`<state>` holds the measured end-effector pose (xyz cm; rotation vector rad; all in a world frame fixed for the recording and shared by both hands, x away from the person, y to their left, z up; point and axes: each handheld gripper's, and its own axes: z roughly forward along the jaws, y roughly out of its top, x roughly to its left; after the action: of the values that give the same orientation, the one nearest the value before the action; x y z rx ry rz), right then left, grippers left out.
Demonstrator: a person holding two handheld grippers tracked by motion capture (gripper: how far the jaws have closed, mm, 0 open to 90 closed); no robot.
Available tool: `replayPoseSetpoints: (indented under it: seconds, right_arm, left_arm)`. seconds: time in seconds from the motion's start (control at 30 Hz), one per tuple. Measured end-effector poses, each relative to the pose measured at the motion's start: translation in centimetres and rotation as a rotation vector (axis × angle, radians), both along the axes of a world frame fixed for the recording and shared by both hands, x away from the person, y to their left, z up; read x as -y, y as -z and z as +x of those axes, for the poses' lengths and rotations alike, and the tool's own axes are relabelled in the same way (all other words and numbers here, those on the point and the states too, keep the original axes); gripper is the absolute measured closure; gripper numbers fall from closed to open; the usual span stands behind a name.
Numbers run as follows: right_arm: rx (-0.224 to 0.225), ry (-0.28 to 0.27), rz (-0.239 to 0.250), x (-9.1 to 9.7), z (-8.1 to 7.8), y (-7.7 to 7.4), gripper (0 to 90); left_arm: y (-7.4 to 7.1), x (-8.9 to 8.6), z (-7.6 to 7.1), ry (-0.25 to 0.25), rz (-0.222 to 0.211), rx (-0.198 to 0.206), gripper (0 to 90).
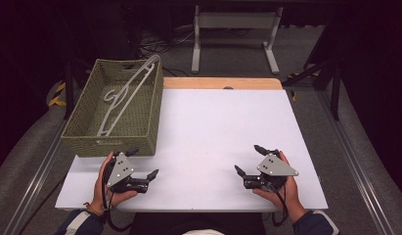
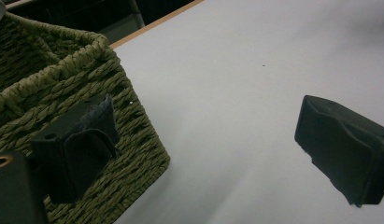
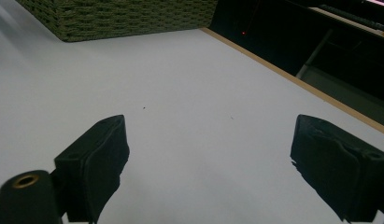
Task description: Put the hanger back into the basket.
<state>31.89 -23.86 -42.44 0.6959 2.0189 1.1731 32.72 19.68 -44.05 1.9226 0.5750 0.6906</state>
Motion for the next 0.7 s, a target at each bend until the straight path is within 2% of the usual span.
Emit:
replayPoseSetpoints:
  seconds: [0.7]
  right_arm:
    - [-0.001,0.002,-0.007,0.10,0.10,0.11,11.4]
  left_arm:
    - [0.15,0.12,0.26,0.001,0.003,-0.010,6.6]
